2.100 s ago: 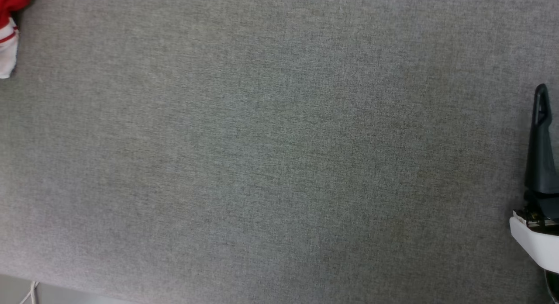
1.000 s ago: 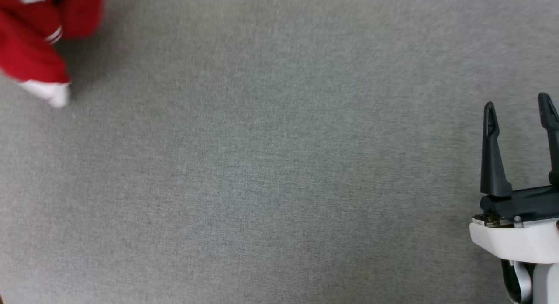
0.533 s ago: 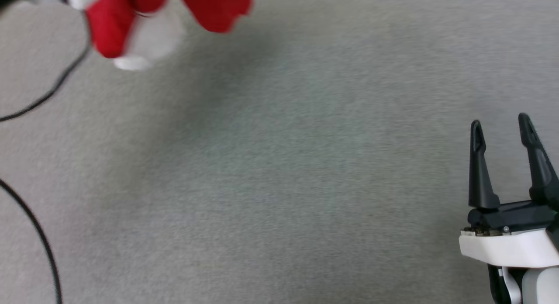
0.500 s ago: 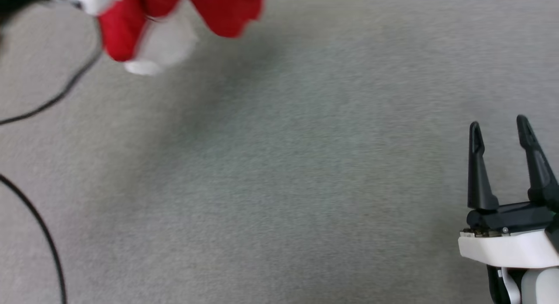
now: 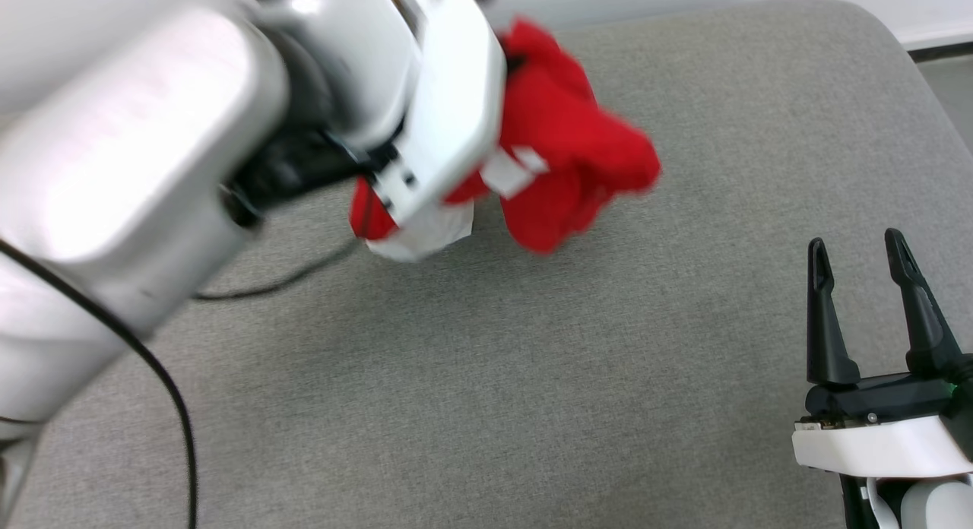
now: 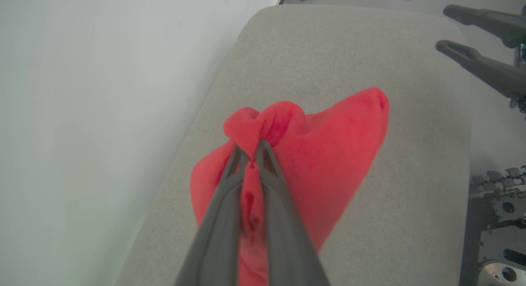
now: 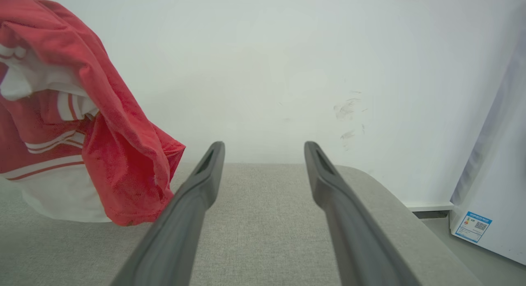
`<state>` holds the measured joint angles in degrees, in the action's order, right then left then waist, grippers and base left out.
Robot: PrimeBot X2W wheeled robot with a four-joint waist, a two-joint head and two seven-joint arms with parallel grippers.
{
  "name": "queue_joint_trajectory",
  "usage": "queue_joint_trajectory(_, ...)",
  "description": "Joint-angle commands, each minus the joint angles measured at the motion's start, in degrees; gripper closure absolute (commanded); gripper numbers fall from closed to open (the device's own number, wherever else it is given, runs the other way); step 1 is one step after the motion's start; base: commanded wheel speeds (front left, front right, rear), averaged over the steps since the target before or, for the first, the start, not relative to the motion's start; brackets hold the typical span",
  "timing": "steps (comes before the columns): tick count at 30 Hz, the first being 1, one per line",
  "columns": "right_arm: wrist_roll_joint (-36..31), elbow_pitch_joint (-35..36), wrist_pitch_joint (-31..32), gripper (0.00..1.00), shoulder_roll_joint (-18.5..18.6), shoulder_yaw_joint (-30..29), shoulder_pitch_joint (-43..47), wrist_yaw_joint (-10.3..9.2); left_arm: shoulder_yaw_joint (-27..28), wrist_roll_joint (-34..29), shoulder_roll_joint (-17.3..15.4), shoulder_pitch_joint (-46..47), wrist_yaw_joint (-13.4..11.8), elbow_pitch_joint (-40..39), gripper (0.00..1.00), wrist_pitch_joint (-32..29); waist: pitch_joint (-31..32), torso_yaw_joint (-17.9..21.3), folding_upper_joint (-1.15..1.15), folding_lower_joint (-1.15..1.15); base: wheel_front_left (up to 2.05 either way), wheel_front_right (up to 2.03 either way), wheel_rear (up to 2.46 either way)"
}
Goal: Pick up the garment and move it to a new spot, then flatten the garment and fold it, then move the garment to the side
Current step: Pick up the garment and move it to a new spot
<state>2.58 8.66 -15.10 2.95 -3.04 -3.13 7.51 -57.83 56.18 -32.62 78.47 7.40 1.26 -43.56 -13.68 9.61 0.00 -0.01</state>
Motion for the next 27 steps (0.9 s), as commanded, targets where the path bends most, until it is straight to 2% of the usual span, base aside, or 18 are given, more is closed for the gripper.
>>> queue_joint_trajectory(1, 0.2, -0.1, -0.1, 0.00, -0.1, 0.1, 0.2, -0.04, -0.4, 0.3, 0.2, -1.0, 0.0, 0.0, 1.00, 0.4, -0.2, 0.3, 0.00, 0.01, 0.00, 0.00, 0.00)
queue_joint_trajectory(5, 0.5, -0.1, -0.1, 0.00, -0.1, -0.1, -0.2, -0.04, -5.7, 1.2, 1.5, -3.7, 0.0, 1.7, 1.00, 1.4, -1.4, 0.9, 0.00, 0.01, 0.00, 0.00, 0.00)
queue_joint_trajectory(12, 1.4, 0.1, -0.1, 0.00, -0.1, 0.4, -1.6, -0.04, -13.6, 2.4, 3.9, -10.1, 0.0, 9.6, 1.00, 3.6, -3.9, 1.6, 0.00, 0.01, 0.00, 0.00, 0.00)
queue_joint_trajectory(17, 1.4, 0.1, -0.1, 0.00, -0.1, 0.8, -2.1, -0.04, -15.3, 1.8, 6.0, -16.1, 0.0, 14.2, 1.00, 4.3, -5.1, 1.5, 0.00, 0.01, 0.00, 0.00, 0.00)
queue_joint_trajectory(22, 1.1, 0.1, -0.1, 0.00, -0.1, 0.7, -2.6, -0.04, -15.7, 0.3, 7.8, -21.7, 0.0, 15.4, 1.00, 2.5, -5.6, 0.7, 0.00, 0.01, 0.00, 0.00, 0.00)
queue_joint_trajectory(25, 0.8, -0.1, -0.1, 0.00, -0.1, 0.6, -2.5, -0.04, -15.8, -0.3, 8.1, -22.3, 0.0, 16.1, 1.00, 5.0, -5.1, 0.1, 0.00, 0.01, 0.00, 0.00, 0.00)
queue_joint_trajectory(26, 0.8, -0.2, -0.1, 0.00, -0.1, 0.6, -2.4, -0.04, -15.7, 0.0, 8.4, -21.8, 0.0, 16.1, 0.59, 6.8, -4.7, -0.2, 0.00, 0.01, 0.00, 0.00, 0.00)
queue_joint_trajectory(27, 0.9, -0.2, -0.1, 0.00, -0.1, 0.4, -2.1, -0.04, -15.6, 0.2, 8.6, -21.2, 0.0, 16.3, 0.00, 9.0, -4.3, -0.5, 0.00, 0.01, 0.00, 0.00, 0.00)
